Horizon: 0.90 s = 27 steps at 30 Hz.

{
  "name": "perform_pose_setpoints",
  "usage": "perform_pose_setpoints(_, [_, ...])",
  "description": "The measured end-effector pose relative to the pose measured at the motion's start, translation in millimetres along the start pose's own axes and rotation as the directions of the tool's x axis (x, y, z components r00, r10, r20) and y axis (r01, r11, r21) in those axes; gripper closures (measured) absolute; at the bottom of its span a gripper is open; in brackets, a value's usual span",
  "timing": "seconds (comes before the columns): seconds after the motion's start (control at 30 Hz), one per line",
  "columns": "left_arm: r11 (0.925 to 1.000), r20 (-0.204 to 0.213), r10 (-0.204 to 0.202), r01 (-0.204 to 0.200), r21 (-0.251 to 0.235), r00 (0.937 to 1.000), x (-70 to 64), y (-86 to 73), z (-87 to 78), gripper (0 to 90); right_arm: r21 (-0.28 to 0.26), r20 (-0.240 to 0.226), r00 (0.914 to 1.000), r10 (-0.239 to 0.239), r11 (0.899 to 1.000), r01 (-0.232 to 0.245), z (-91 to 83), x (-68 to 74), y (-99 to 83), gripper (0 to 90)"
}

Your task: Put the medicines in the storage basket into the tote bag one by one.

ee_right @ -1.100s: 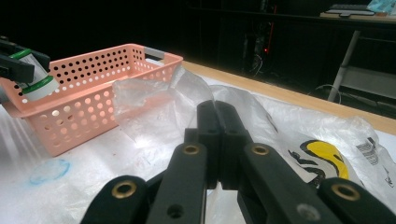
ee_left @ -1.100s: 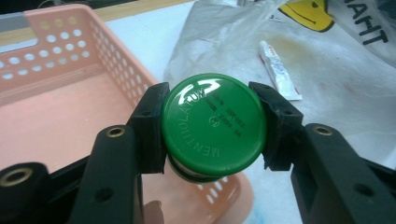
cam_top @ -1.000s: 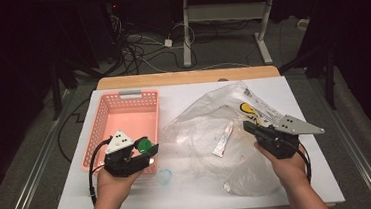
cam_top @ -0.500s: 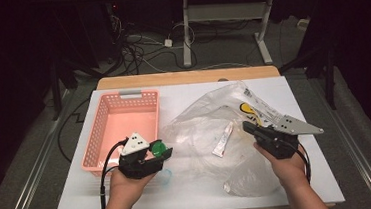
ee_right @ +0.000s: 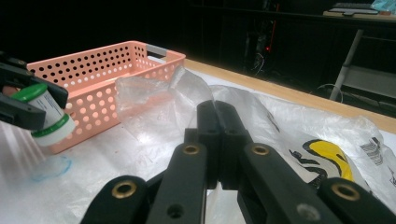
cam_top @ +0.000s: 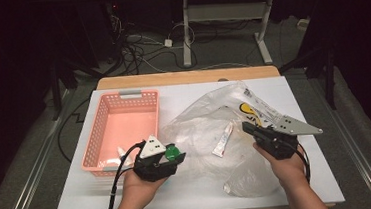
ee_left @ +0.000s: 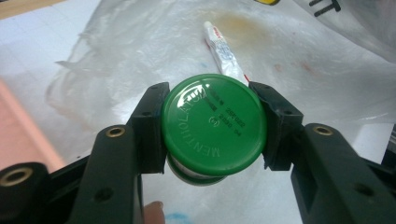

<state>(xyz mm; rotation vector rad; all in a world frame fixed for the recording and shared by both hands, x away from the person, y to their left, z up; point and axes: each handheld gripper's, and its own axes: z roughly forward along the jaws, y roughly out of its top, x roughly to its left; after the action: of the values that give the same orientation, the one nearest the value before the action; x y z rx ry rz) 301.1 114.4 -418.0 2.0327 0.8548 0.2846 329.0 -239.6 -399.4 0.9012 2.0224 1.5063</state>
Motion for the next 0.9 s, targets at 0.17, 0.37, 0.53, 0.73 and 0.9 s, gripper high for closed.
perform_pose_setpoints(0.17, [0.9999,0.012,0.009,-0.009,0.006,0.9999,-5.0,2.9,10.3,49.5,-0.003,0.003,1.0,-0.005,1.0,0.005,-0.8,-1.0,0.0,90.0])
perform_pose_setpoints(0.37, [1.0,0.027,0.002,-0.002,-0.001,0.9996,-7.7,8.3,24.1,49.5,-0.004,0.002,1.0,-0.005,1.0,0.005,-1.1,-0.7,0.1,90.0])
perform_pose_setpoints(0.53, [1.0,0.031,0.009,-0.009,0.003,0.9995,-11.6,15.2,35.6,49.6,-0.007,-0.002,1.0,-0.005,1.0,0.005,-1.4,-0.6,0.5,90.0])
perform_pose_setpoints(0.73, [0.9998,0.03,0.021,-0.021,-0.003,0.9993,-15.4,24.6,50.2,49.5,-0.01,-0.002,1.0,-0.004,1.0,0.004,-2.1,-0.7,1.0,90.0])
perform_pose_setpoints(0.9, [0.9996,0.022,0.028,-0.028,0.002,0.9994,-14.1,30.9,63.1,49.5,-0.011,-0.003,1.0,-0.003,1.0,0.003,-2.0,-0.7,1.0,90.0])
